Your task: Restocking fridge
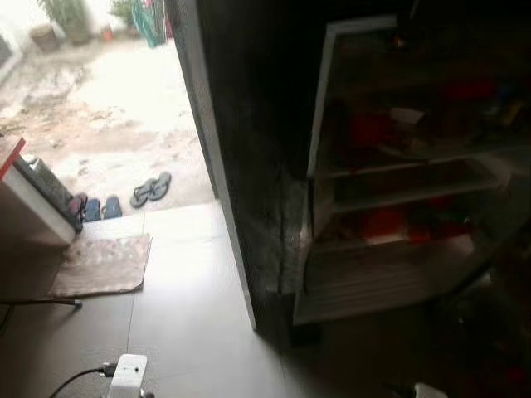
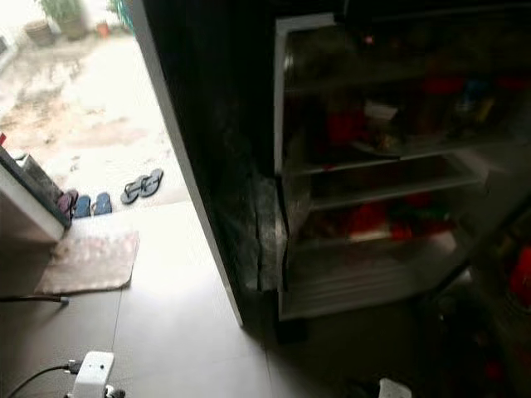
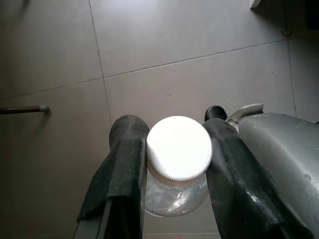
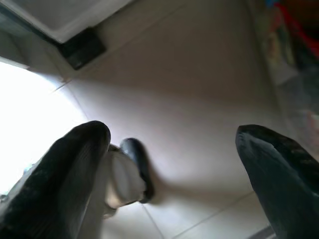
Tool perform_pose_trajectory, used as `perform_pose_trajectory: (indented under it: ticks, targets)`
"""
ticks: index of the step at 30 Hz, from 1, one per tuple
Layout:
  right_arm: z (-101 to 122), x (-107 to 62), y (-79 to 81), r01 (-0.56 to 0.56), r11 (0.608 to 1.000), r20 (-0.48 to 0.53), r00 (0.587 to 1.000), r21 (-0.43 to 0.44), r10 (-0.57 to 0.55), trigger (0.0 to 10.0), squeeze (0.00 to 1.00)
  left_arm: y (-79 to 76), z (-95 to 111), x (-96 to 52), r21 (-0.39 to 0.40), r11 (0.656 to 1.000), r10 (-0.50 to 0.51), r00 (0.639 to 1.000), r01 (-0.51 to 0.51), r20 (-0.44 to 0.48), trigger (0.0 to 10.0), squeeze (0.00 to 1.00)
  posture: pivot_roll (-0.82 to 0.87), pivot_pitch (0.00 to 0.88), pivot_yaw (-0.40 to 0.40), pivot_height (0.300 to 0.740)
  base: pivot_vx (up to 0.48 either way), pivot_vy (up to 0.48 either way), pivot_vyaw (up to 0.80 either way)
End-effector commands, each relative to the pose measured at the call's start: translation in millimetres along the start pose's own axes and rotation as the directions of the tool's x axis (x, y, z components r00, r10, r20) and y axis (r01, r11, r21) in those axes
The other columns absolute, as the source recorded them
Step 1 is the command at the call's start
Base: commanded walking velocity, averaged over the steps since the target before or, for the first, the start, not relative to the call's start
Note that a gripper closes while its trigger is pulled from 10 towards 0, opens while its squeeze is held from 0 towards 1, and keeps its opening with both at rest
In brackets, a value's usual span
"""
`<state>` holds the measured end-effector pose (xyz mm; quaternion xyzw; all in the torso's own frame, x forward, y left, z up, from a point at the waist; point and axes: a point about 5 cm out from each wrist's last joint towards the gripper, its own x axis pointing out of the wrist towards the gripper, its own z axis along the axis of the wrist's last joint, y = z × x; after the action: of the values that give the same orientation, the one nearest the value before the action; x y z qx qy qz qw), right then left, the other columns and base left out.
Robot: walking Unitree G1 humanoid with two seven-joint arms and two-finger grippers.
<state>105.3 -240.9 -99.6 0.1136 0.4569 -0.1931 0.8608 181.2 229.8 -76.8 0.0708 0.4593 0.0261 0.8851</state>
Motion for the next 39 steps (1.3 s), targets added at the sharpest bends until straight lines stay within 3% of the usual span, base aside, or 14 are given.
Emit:
perform_pose_trajectory:
  ticks: [1,14,39]
  targets:
    - [1.0,0.7,6.1,-0.013,1.0,0.013,1.0,0.011,0.013,10.0,0.0,9.5,-3.7,-1.5,0.011,1.0,0.02,1.0,-0.02,-0.017,10.0,0.0,-0.01,0.116,0.053,0.74,0.0,-0.356,0.0]
    - [2.6,0.5,3.8,0.025,1.0,0.034,0.999,0.005,-0.026,10.0,0.0,11.1,-1.9,-1.4,0.013,1.0,0.02,1.0,-0.02,-0.01,10.0,0.0,-0.01,0.12,0.052,0.74,0.0,-0.343,0.0]
    - [5.3,0.9,4.6,0.039,0.999,0.05,0.998,0.003,-0.039,10.0,0.0,12.2,-3.8,-2.1,0.017,1.0,0.022,1.0,-0.022,-0.008,10.0,0.0,-0.01,0.1,0.05,0.74,0.0,-0.032,0.0]
